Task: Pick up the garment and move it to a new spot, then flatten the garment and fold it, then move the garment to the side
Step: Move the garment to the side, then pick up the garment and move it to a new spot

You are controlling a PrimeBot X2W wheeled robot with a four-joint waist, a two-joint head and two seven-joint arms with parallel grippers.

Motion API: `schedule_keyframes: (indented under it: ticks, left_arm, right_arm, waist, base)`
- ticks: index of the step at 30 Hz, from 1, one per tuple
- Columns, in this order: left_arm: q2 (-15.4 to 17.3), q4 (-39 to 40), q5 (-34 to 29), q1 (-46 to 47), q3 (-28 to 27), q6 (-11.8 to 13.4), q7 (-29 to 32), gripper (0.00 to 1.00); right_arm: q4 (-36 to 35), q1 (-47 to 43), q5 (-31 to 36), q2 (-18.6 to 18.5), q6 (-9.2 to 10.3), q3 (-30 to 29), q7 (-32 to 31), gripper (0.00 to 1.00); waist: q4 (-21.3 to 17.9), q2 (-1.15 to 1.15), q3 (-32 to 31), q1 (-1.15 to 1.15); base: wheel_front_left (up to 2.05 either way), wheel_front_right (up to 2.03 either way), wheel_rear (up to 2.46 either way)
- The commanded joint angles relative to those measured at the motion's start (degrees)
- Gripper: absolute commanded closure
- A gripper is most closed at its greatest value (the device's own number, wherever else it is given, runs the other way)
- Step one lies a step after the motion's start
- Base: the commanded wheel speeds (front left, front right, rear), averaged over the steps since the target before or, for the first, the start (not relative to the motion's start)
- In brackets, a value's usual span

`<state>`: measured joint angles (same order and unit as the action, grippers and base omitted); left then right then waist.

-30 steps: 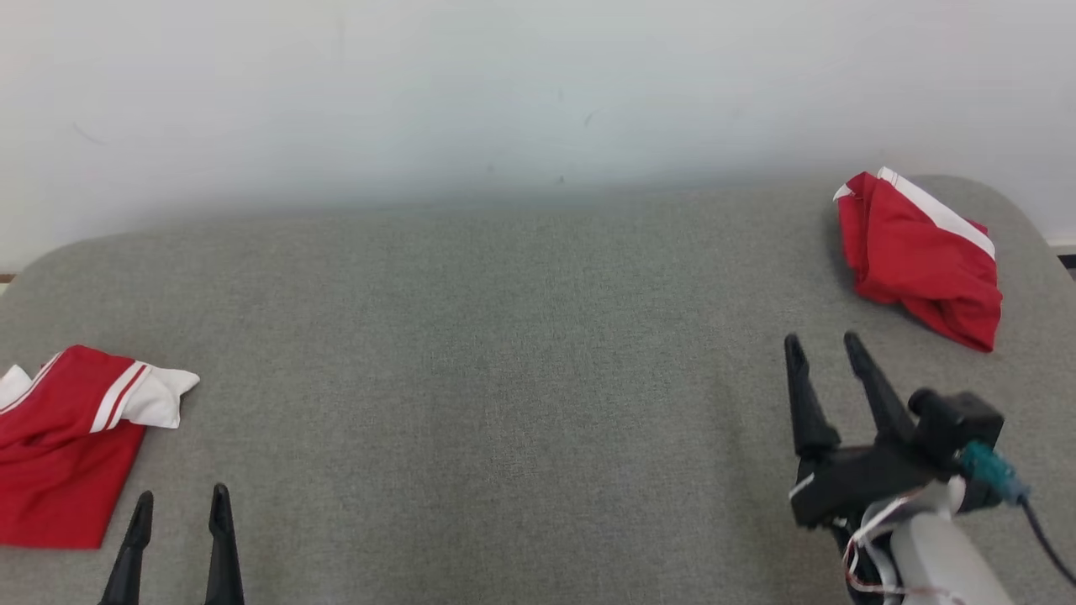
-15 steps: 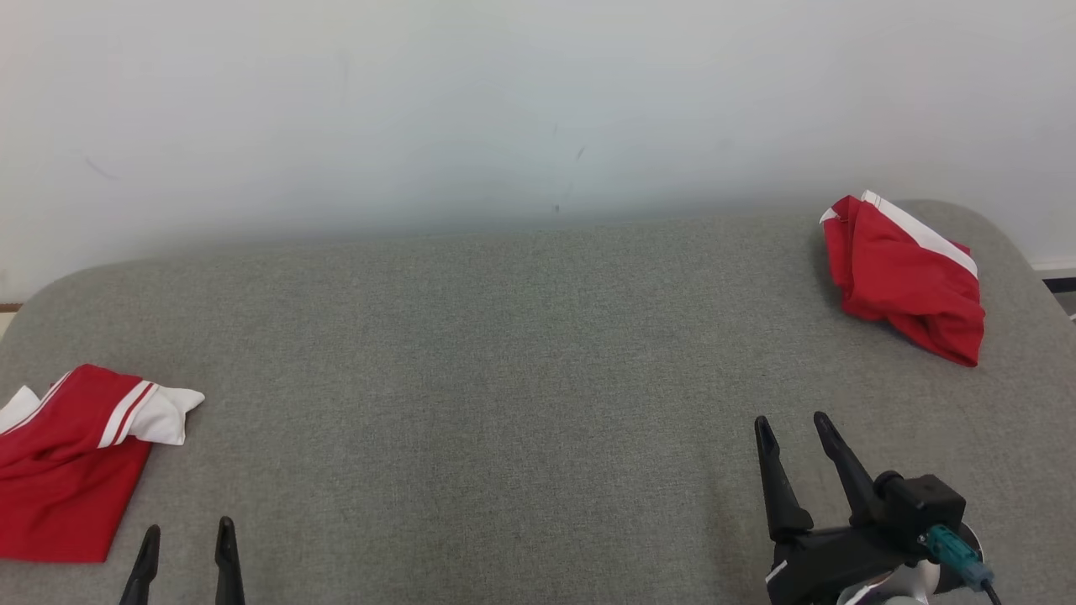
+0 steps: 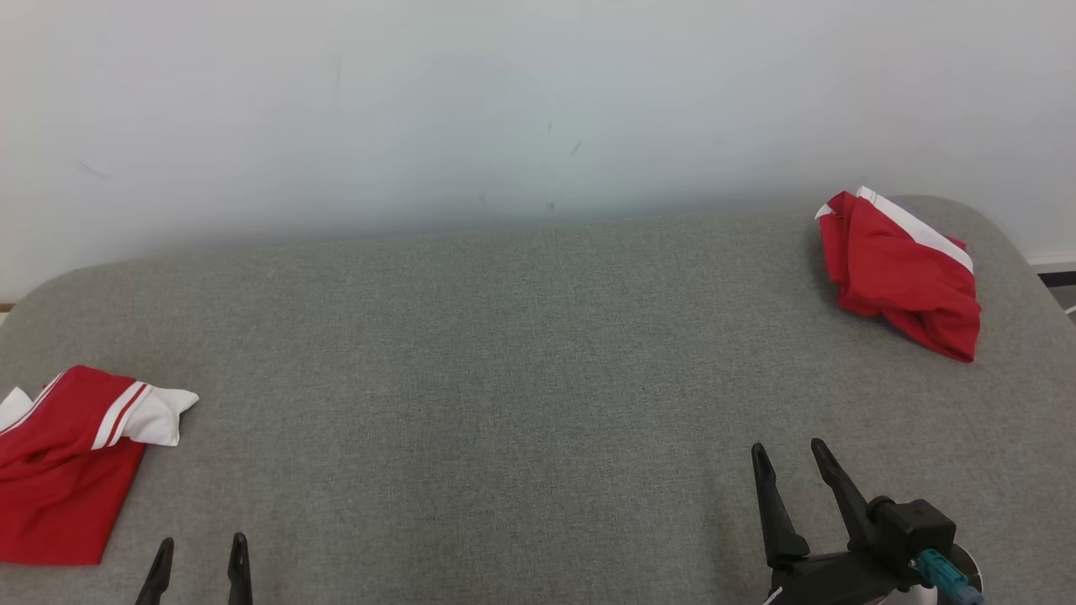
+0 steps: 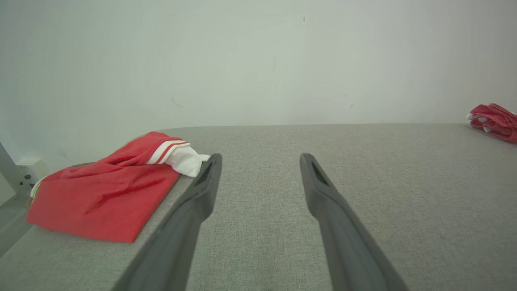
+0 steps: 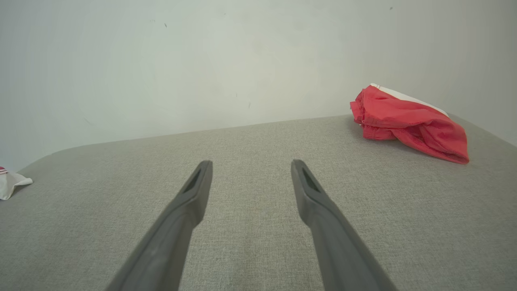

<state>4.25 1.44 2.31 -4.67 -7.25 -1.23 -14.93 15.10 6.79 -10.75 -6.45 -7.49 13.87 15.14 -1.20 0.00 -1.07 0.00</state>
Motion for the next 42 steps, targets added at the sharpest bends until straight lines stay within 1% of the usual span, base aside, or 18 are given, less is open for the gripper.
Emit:
schedule_keyframes:
  ticks: [1, 14, 19, 29, 30, 34, 42]
  left_arm:
    - [0.29, -0.13, -0.1, -0.47, -0.03, 0.02, -0.18, 0.0]
    - [0.27, -0.04, 0.47, -0.07, -0.29, 0.46, -0.18, 0.0]
    - [0.37, -0.39, 0.32, 0.43, -0.33, 0.69, -0.18, 0.0]
    - [0.32, -1.38, 0.95, 0.11, -1.06, 1.48, -0.18, 0.0]
    - [0.32, -1.38, 0.95, 0.11, -1.06, 1.48, -0.18, 0.0]
    - [0.23, -1.67, 1.0, -0.07, -1.53, 2.29, -0.18, 0.0]
    - [0.65, -2.27, 1.04, 0.08, -1.86, 2.66, -0.18, 0.0]
  right_arm:
    - [-0.19, -0.44, 0.31, 0.13, 0.0, -0.01, 0.11, 0.0]
    - [0.26, -0.5, 0.68, -0.23, 0.0, 0.31, 0.11, 0.0]
    - [0.52, -0.61, 0.09, -0.31, 0.0, 0.46, 0.11, 0.0]
    - [1.28, -0.54, -0.87, -0.64, 0.0, 1.59, 0.12, 0.0]
    - [1.28, -0.54, -0.87, -0.64, 0.0, 1.59, 0.12, 0.0]
    - [1.61, -0.38, -1.18, -0.66, 0.0, 1.88, 0.11, 0.0]
    - [2.29, -0.03, -1.79, -0.39, 0.0, 3.54, 0.12, 0.0]
  waist:
    - [0.01, 0.0, 0.02, 0.0]
    - [0.23, 0.0, 0.15, 0.0]
    - [1.58, 0.0, 0.03, 0.0]
    - [7.26, 0.0, -0.68, 0.0]
    - [7.26, 0.0, -0.68, 0.0]
    - [9.75, 0.0, -0.98, 0.0]
    - [14.63, 0.0, -1.24, 0.0]
  base:
    - [0.0, 0.0, 0.0]
    - [0.0, 0.0, 0.0]
    - [0.0, 0.0, 0.0]
    - [0.0, 0.0, 0.0]
    - [0.0, 0.0, 0.0]
    - [0.0, 0.0, 0.0]
    - [0.0, 0.0, 0.0]
